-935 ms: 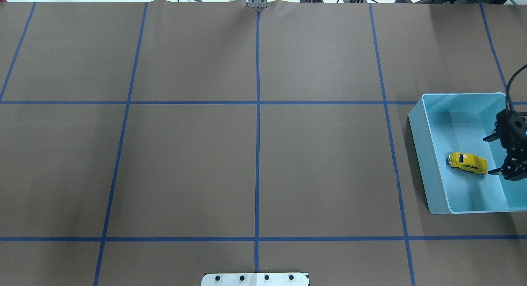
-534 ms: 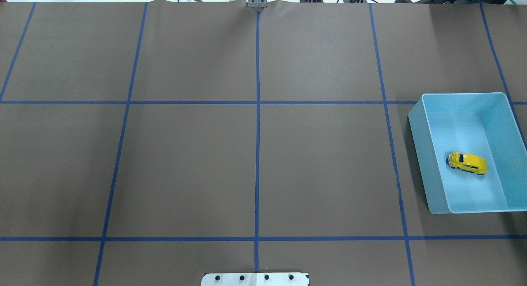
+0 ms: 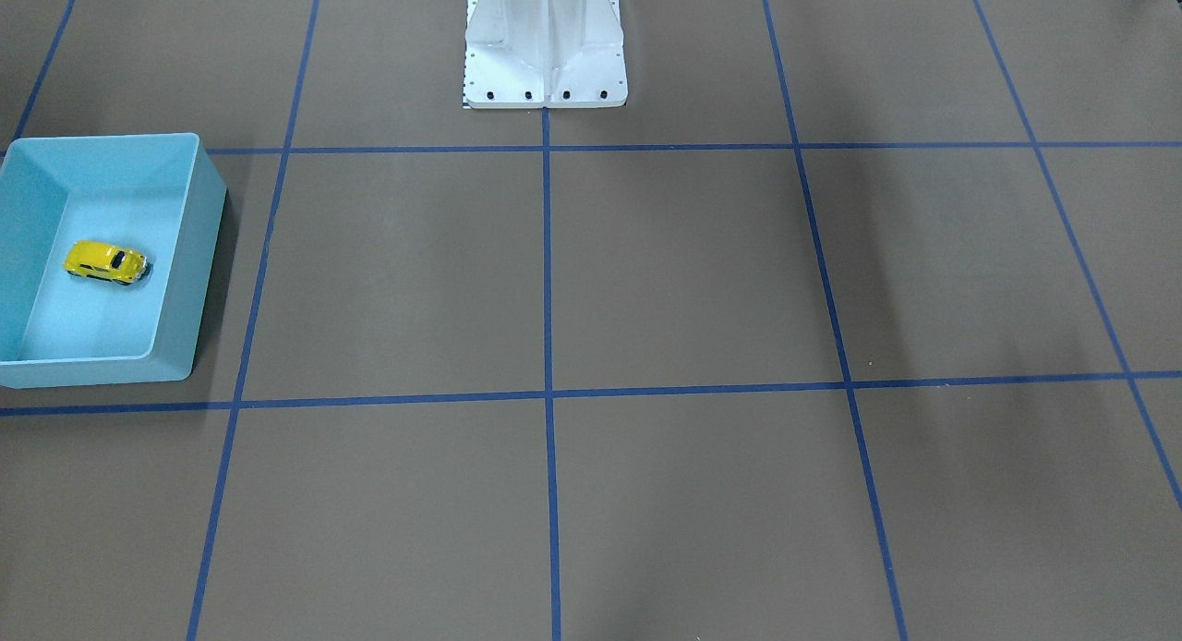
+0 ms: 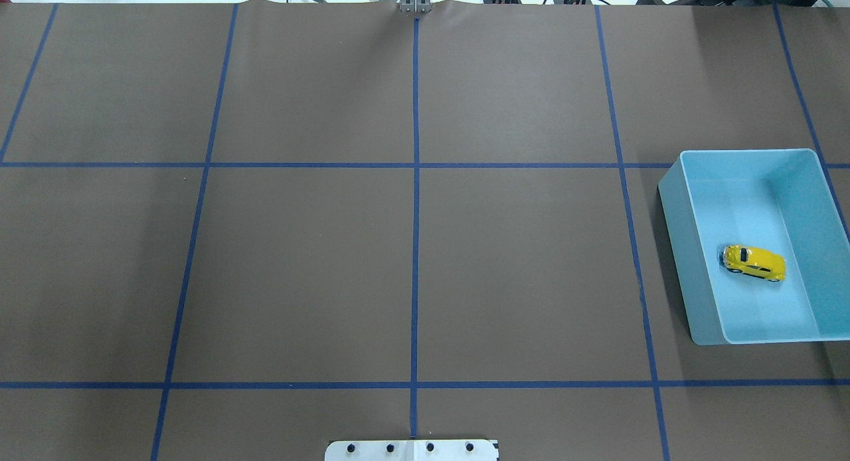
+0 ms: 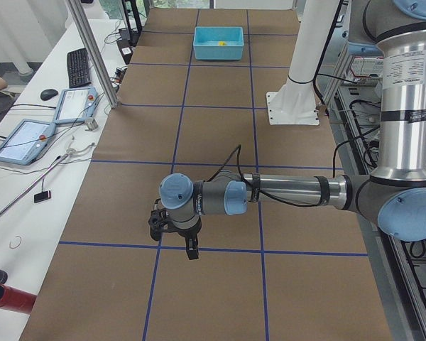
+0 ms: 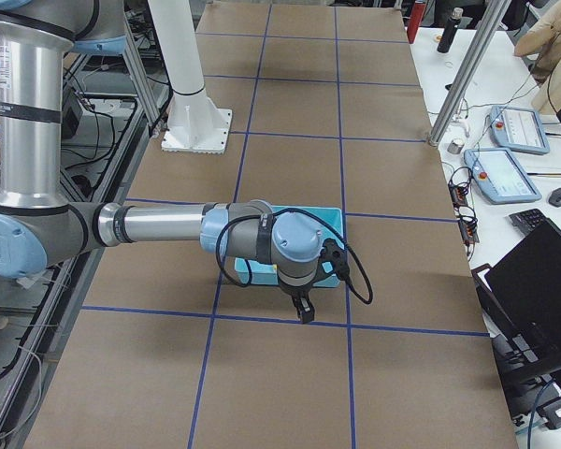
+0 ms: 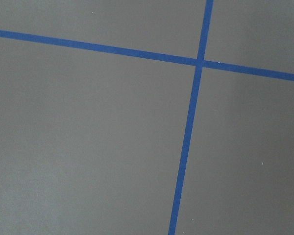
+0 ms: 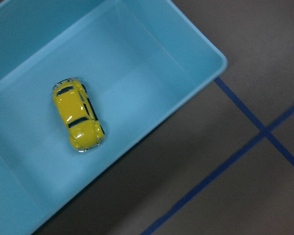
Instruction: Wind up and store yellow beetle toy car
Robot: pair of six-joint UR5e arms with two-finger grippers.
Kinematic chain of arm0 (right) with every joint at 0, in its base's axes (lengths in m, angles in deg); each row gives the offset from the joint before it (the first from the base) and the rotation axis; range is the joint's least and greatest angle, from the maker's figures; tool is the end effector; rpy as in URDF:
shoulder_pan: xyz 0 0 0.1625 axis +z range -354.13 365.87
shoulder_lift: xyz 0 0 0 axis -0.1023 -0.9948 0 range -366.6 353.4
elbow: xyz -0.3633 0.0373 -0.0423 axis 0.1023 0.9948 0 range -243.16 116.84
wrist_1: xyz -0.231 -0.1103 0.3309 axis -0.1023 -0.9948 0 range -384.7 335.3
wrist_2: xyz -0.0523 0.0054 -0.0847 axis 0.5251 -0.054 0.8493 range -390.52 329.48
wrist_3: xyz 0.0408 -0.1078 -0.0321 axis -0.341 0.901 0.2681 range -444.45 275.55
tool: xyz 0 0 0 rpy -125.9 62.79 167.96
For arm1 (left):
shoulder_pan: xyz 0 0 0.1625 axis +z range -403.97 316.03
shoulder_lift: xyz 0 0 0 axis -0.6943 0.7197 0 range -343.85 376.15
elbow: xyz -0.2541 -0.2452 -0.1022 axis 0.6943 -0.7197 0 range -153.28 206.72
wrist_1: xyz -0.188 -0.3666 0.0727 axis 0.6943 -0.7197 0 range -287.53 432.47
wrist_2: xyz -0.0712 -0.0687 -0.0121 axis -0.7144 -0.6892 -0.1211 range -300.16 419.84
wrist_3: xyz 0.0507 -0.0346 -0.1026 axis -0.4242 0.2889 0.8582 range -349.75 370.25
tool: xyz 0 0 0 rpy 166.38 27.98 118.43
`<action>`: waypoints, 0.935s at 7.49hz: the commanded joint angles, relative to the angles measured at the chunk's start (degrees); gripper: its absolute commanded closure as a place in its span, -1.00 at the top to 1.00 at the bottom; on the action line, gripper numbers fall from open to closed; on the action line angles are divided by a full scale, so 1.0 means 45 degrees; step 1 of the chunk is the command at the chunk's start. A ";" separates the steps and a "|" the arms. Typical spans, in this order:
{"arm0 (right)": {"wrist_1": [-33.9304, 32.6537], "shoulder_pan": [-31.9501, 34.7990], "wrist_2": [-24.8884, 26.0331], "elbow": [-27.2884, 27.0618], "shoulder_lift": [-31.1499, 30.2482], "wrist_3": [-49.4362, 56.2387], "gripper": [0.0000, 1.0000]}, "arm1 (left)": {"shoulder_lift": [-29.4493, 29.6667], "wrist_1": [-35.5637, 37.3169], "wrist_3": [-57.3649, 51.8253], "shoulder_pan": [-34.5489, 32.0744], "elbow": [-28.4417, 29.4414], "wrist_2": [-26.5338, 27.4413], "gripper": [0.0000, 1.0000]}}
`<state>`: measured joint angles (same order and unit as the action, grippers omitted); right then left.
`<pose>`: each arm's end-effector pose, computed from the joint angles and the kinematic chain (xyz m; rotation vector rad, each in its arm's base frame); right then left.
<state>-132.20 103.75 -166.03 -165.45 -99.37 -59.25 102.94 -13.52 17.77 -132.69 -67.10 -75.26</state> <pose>0.1107 -0.4495 0.5610 0.0994 -0.7994 -0.2305 -0.0382 -0.4715 0.6156 -0.1164 0.7808 -0.1264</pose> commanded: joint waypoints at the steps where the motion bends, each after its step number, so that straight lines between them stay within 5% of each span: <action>1: -0.0429 0.0065 0.0136 0.0850 0.0399 -0.3794 1.00 | 0.0068 -0.0011 -0.0030 0.0007 0.0145 -0.0036 1.00; 3: 0.1048 0.0045 0.0289 0.0896 0.0188 -0.7428 1.00 | 0.0068 0.0008 -0.0088 0.0007 0.0165 -0.0036 1.00; 7: 0.1329 -0.0072 0.0370 0.1403 0.0086 -0.7320 1.00 | 0.0107 -0.0088 -0.0108 0.0007 0.0515 -0.0017 1.00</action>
<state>-126.63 103.53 -163.66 -160.24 -99.11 -92.36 103.39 -13.65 17.29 -132.65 -65.19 -75.41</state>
